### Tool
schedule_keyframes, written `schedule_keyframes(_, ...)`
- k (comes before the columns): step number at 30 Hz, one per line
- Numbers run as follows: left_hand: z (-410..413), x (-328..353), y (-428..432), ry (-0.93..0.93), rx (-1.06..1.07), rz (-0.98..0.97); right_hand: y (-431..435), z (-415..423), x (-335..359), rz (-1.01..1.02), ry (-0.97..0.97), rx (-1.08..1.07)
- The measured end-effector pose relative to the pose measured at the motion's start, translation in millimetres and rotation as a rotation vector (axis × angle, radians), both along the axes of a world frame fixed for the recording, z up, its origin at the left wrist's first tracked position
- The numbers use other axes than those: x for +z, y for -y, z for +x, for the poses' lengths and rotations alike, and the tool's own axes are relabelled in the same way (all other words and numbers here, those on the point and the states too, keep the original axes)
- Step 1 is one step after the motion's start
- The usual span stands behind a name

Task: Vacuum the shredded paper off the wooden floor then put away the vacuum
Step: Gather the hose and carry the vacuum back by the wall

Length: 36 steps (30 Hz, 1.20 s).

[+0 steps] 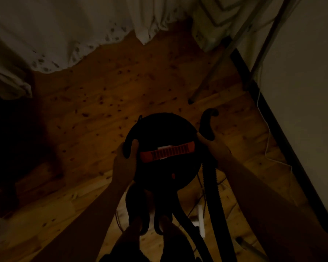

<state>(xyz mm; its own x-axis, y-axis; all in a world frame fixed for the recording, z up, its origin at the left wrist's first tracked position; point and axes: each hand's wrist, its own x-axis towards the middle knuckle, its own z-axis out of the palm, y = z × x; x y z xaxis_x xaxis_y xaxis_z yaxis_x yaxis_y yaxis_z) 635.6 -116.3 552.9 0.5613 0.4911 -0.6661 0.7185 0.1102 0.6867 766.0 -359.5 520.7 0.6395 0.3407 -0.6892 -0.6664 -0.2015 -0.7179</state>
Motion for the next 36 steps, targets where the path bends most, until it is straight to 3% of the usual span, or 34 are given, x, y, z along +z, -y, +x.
schedule_keyframes(13,14,-151,-2,-0.055,-0.09,0.0,15,-5,-159,-0.011,-0.007,-0.121)
schedule_keyframes(36,30,-235,9,-0.076,-0.107,-0.016,30,10,-240,-0.058,0.007,-0.117)
